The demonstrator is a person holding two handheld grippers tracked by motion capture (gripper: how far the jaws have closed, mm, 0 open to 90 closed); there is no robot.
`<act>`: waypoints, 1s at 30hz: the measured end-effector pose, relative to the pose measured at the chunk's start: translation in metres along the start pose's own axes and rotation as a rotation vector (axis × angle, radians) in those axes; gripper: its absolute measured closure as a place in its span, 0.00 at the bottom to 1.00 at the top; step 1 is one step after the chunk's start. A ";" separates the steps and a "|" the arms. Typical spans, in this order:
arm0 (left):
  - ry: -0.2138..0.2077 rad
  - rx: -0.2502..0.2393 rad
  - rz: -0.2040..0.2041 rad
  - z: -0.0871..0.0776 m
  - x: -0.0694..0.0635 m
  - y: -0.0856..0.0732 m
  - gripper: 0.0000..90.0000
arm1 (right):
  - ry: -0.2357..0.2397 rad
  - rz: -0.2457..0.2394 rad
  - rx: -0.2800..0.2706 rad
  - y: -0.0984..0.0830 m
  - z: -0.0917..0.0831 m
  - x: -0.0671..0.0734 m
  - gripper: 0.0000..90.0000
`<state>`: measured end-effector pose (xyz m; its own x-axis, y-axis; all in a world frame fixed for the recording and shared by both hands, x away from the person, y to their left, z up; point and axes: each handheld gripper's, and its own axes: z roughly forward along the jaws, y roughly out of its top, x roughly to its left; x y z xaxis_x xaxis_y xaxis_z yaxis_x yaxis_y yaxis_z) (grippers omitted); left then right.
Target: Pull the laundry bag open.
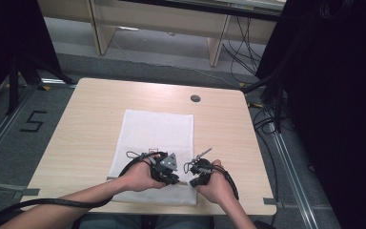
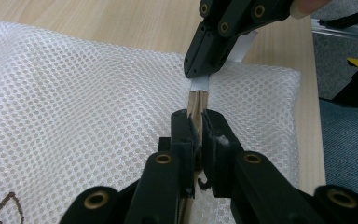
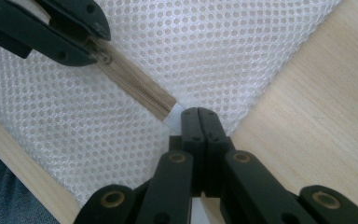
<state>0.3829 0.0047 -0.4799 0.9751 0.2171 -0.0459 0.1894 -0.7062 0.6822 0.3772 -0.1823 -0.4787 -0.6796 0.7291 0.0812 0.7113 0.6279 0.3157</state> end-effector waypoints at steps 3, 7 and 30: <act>-0.002 0.000 -0.004 0.000 0.000 0.000 0.92 | -0.002 0.000 0.003 0.000 0.000 0.000 1.00; -0.005 -0.003 -0.023 0.000 0.000 -0.001 0.92 | 0.007 0.041 0.020 0.000 0.000 0.002 1.00; 0.005 -0.003 -0.017 -0.005 0.001 -0.005 0.92 | 0.000 0.000 0.000 0.000 0.000 0.000 1.00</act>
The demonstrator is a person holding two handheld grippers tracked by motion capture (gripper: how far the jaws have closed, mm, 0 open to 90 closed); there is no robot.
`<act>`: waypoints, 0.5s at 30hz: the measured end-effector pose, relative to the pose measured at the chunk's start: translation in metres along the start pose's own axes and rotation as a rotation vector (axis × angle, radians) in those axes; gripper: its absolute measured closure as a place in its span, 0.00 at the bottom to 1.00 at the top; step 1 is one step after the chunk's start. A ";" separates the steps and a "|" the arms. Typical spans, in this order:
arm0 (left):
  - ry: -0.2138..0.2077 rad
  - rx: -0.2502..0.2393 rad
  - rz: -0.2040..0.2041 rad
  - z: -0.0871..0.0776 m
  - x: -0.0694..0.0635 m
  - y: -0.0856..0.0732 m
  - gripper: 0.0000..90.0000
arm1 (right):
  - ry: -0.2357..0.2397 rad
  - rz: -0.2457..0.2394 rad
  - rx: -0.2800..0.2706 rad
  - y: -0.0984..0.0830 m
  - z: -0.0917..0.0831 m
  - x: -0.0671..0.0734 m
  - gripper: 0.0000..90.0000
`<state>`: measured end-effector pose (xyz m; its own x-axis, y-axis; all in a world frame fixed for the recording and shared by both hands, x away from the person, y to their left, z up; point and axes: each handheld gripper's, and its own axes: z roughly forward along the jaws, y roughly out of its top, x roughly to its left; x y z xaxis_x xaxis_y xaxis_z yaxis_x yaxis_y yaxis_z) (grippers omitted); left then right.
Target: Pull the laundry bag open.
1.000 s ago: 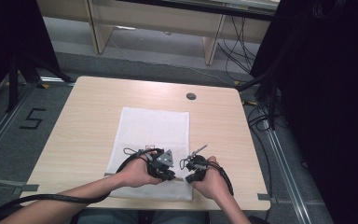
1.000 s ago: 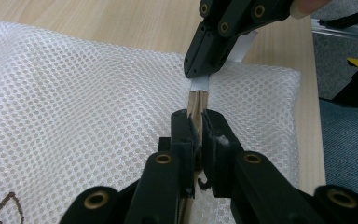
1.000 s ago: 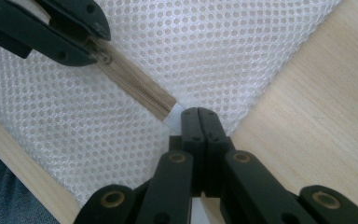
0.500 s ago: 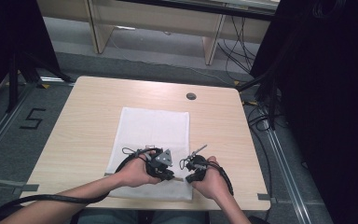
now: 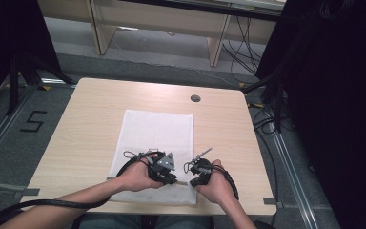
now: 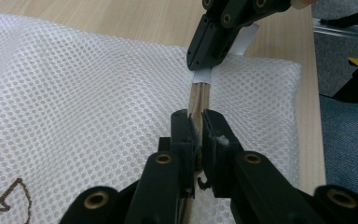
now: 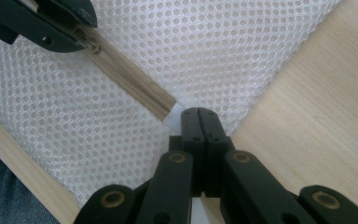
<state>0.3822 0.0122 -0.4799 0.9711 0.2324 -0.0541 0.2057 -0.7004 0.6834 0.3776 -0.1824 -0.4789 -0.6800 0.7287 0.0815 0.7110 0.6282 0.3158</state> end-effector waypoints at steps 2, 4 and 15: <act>-0.005 0.001 -0.008 0.000 0.000 0.000 0.92 | 0.000 -0.002 0.000 0.000 0.000 0.000 1.00; -0.005 0.000 -0.005 0.000 0.001 -0.001 0.92 | 0.005 0.030 0.016 0.000 0.000 0.002 1.00; -0.007 0.002 -0.006 0.001 0.001 -0.002 0.92 | 0.002 0.010 0.004 0.000 0.000 0.001 1.00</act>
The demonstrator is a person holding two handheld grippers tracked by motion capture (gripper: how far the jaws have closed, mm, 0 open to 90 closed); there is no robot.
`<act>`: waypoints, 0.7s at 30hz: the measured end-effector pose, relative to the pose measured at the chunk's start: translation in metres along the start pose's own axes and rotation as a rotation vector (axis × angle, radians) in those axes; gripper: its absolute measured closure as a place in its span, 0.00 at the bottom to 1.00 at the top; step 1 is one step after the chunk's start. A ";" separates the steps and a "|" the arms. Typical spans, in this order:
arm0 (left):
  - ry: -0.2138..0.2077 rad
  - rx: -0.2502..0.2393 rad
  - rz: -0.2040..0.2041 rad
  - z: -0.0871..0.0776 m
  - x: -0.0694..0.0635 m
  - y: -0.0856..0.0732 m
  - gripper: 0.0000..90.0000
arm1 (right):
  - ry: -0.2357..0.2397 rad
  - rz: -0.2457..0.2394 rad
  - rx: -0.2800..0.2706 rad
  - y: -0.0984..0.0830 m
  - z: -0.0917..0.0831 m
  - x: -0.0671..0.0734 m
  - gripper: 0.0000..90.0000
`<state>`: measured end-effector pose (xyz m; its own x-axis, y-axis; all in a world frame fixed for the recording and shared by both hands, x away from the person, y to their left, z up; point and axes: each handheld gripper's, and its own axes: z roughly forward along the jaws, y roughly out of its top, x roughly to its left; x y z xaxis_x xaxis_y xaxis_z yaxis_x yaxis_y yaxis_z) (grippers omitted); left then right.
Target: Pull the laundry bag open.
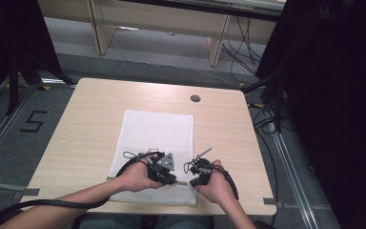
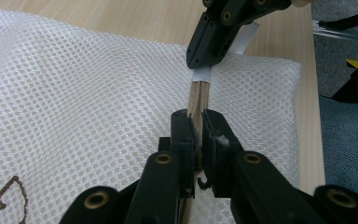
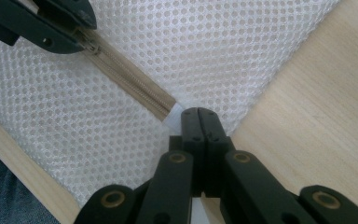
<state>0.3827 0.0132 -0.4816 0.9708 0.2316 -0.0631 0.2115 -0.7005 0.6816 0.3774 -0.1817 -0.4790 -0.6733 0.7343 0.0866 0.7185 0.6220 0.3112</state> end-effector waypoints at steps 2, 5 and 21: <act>0.004 0.007 0.006 0.000 0.000 -0.001 0.92 | -0.004 -0.004 -0.002 0.000 0.000 0.000 1.00; -0.003 -0.001 -0.012 -0.001 0.000 -0.002 0.92 | -0.002 0.004 0.001 0.000 0.000 0.000 1.00; 0.000 0.001 0.004 -0.005 0.002 -0.005 0.92 | -0.004 -0.004 -0.003 0.000 0.000 0.000 1.00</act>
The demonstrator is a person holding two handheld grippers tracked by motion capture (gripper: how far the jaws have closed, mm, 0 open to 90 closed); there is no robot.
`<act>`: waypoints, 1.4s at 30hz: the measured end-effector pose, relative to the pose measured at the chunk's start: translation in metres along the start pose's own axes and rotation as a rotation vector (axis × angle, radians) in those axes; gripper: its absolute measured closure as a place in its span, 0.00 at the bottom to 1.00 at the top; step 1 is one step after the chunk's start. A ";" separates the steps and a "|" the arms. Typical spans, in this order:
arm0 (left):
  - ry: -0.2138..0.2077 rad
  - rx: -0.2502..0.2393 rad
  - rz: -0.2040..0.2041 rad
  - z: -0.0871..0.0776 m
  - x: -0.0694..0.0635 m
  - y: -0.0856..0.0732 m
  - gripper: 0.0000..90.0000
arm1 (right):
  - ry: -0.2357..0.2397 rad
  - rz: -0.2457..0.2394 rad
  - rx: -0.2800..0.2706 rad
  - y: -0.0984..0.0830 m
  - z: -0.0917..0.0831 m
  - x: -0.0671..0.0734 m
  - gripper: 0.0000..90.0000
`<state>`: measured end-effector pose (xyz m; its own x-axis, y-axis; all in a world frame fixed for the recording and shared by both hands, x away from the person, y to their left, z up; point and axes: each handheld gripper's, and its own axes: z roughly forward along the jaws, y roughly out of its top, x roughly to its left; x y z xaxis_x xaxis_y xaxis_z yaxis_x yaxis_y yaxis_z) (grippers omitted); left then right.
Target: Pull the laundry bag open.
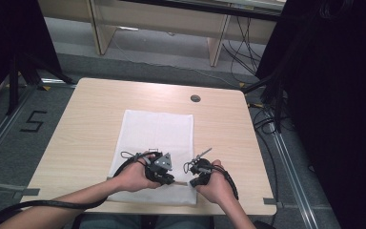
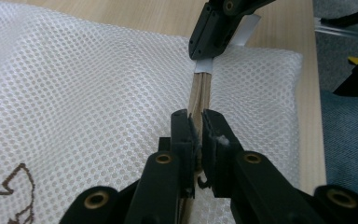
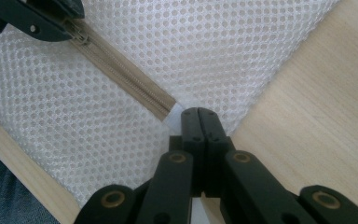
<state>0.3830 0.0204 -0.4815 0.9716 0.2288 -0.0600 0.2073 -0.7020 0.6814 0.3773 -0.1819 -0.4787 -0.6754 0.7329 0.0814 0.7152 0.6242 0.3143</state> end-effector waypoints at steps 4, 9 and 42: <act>0.001 0.000 -0.010 0.001 -0.001 -0.001 0.92 | 0.006 0.008 0.006 0.000 0.000 0.000 1.00; -0.006 -0.007 -0.026 -0.001 0.001 -0.002 0.92 | 0.006 0.019 0.010 0.000 0.000 0.001 1.00; -0.011 -0.016 -0.017 -0.009 0.002 -0.006 0.92 | 0.007 -0.003 -0.002 0.000 0.000 -0.001 1.00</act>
<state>0.3827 0.0304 -0.4792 0.9692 0.2330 -0.0795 0.2220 -0.6875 0.6914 0.3779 -0.1833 -0.4790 -0.6789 0.7290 0.0873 0.7129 0.6260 0.3162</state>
